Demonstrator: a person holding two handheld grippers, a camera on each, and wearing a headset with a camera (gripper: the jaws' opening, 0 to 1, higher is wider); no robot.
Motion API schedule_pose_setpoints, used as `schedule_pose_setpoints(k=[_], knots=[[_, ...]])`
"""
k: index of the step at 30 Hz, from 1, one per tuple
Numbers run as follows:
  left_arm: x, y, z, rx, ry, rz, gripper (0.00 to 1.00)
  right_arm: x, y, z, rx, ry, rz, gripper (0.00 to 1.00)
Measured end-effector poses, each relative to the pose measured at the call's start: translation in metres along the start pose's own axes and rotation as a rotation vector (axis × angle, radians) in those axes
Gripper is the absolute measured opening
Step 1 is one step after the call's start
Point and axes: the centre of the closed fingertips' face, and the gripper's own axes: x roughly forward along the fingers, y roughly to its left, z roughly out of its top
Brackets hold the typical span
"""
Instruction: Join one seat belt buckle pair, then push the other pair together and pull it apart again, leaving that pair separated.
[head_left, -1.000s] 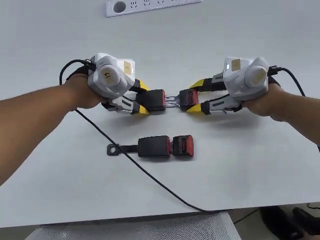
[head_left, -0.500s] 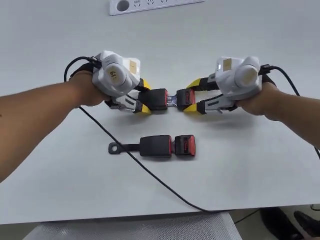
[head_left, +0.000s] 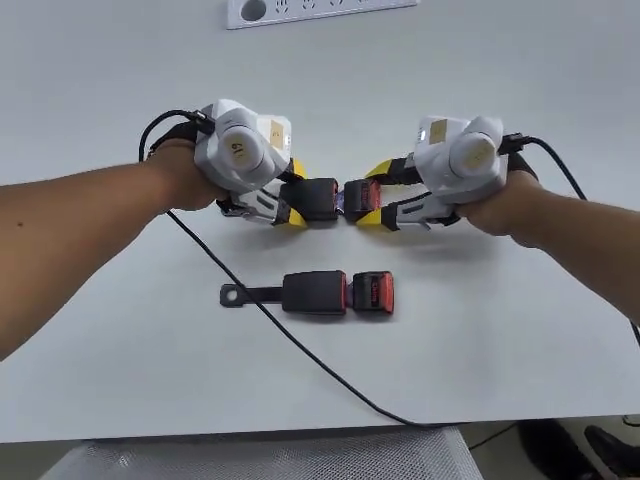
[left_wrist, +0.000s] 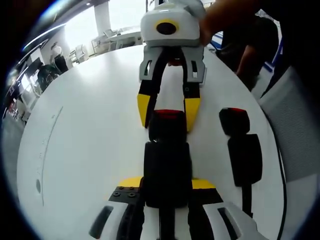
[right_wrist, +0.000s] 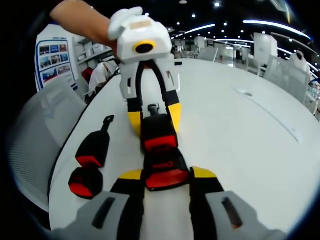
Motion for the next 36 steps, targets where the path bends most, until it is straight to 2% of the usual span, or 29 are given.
schedule_pose_setpoints(k=[6, 28, 36], knots=[[0.0014, 0.001, -0.0008, -0.001, 0.005, 0.001, 0.34, 0.0019, -0.0007, 0.0013, -0.003, 0.032, -0.002, 0.33], [0.0049, 0.0033, -0.0049, -0.017, 0.025, 0.006, 0.34, 0.0076, -0.0025, 0.0015, -0.015, 0.074, -0.026, 0.34], [0.0042, 0.0, -0.0011, -0.023, 0.036, 0.009, 0.34, 0.0088, -0.0024, 0.0016, -0.015, 0.088, -0.029, 0.34]])
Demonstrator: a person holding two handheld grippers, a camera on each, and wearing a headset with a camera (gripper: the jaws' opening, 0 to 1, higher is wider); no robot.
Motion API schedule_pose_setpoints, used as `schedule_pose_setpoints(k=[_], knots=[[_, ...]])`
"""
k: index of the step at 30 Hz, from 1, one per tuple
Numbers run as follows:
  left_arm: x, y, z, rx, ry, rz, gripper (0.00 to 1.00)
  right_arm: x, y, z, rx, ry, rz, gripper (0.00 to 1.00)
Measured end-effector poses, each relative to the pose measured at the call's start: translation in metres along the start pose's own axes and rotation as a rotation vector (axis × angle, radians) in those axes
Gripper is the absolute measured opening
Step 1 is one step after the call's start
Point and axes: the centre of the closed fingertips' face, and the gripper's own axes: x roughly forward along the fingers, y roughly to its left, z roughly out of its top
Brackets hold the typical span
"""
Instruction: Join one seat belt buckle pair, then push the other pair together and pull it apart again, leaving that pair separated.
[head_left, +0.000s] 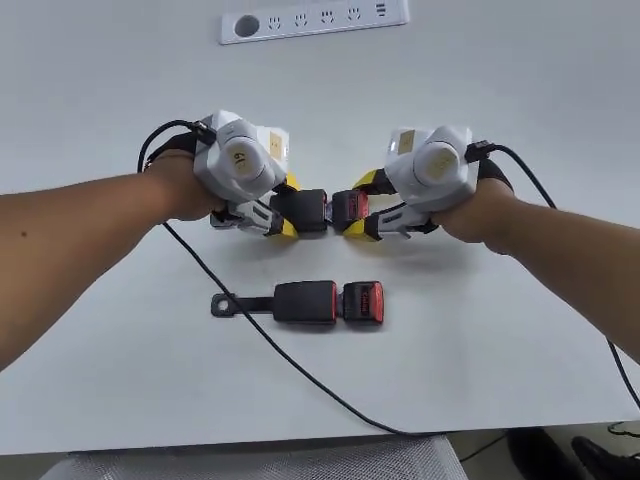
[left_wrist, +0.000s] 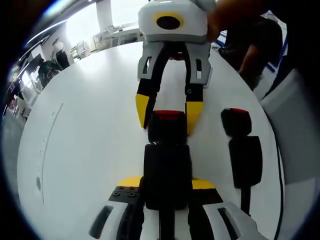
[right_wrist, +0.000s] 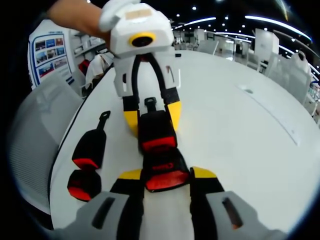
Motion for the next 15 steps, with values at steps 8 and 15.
schedule_pose_setpoints(k=[8, 15], knots=[[-0.0015, -0.0027, 0.0021, -0.005, 0.005, 0.002, 0.34, 0.0009, 0.0001, -0.0001, 0.001, 0.013, -0.005, 0.34], [-0.0029, -0.0038, 0.0019, -0.007, -0.011, 0.001, 0.34, 0.0005, 0.001, 0.0002, 0.0, 0.008, -0.004, 0.34]])
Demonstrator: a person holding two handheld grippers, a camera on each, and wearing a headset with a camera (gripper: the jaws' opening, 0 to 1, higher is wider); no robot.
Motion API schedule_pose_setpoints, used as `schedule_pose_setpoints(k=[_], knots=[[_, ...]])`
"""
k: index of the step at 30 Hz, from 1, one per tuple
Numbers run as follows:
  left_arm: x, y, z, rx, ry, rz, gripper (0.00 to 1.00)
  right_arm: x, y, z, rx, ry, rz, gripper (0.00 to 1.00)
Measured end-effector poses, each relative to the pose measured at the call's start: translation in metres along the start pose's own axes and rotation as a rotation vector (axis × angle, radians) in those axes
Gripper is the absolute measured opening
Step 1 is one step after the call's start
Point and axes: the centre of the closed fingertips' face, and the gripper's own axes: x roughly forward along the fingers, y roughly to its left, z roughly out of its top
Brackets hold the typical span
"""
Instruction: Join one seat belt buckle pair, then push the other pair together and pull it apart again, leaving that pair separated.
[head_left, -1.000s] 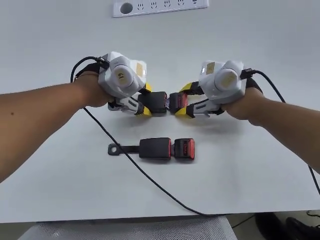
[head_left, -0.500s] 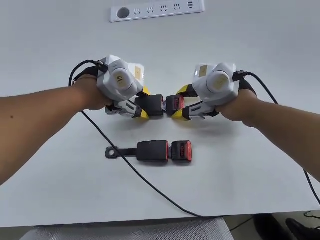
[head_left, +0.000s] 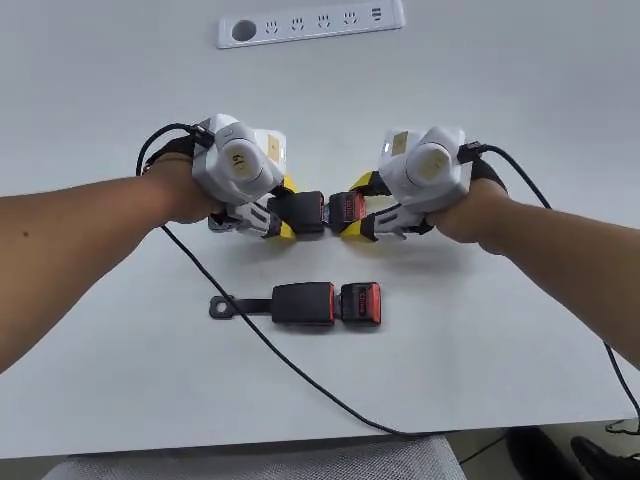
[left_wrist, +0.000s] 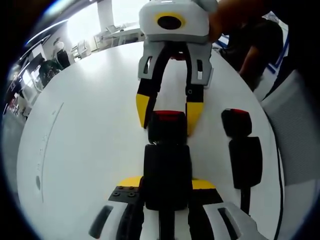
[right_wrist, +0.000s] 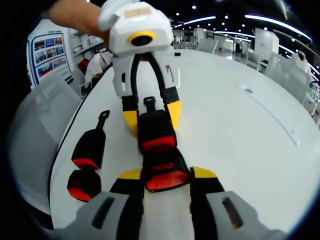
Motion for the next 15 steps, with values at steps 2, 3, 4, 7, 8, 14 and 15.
schedule_pose_setpoints(k=[2, 3, 4, 7, 8, 14, 15], knots=[[-0.0001, 0.0, 0.0001, 0.002, -0.005, -0.001, 0.34, -0.0002, 0.0, 0.0, -0.002, -0.003, 0.001, 0.34], [-0.0001, 0.0, 0.0001, 0.002, -0.006, -0.001, 0.34, -0.0002, 0.0, 0.0, -0.003, -0.005, 0.002, 0.34], [-0.0003, -0.0001, 0.0002, 0.0, -0.008, -0.001, 0.34, -0.0003, 0.0, -0.0001, -0.004, -0.006, 0.003, 0.34], [-0.0007, -0.0003, 0.0003, -0.001, -0.014, -0.001, 0.34, -0.0006, 0.0, -0.0001, -0.008, -0.009, 0.006, 0.34], [-0.0008, -0.0003, 0.0002, -0.001, -0.017, -0.001, 0.34, -0.0008, 0.0001, 0.0, -0.009, -0.01, 0.006, 0.34], [-0.0016, -0.0002, -0.0002, -0.011, -0.032, 0.003, 0.34, -0.005, -0.001, -0.0028, -0.014, -0.011, 0.008, 0.35], [-0.0016, -0.0001, -0.0002, -0.013, -0.036, 0.004, 0.34, -0.0062, -0.0013, -0.0035, -0.013, -0.011, 0.008, 0.35]])
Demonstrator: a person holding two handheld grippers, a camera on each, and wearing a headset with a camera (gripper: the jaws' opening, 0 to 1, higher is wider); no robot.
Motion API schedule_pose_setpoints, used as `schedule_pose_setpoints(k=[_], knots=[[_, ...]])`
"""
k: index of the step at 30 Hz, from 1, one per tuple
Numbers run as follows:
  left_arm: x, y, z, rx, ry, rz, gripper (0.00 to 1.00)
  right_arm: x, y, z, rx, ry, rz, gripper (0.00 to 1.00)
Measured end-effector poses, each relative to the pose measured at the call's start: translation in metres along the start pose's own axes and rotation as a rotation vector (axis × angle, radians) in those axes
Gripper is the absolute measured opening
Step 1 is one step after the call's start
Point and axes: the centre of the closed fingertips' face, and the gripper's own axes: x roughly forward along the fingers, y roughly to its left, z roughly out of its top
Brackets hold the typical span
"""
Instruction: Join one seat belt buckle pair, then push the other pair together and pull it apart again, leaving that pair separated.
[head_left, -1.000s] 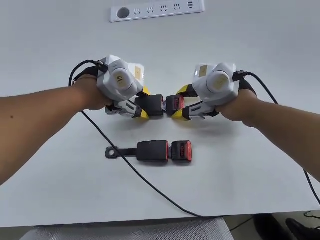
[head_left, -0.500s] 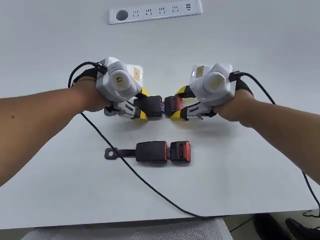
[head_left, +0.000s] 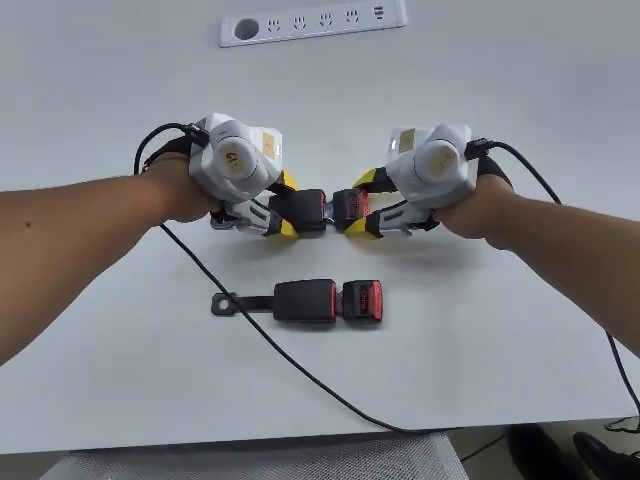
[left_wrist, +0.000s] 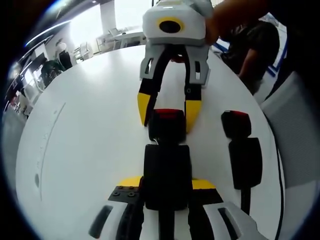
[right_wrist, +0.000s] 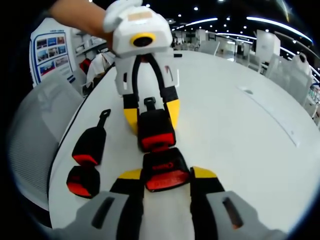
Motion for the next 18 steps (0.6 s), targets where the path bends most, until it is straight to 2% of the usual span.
schedule_pose_setpoints(k=[18], knots=[[0.0, 0.0, 0.002, -0.017, -0.038, 0.006, 0.35, -0.017, -0.002, -0.013, -0.001, -0.006, -0.001, 0.35]])
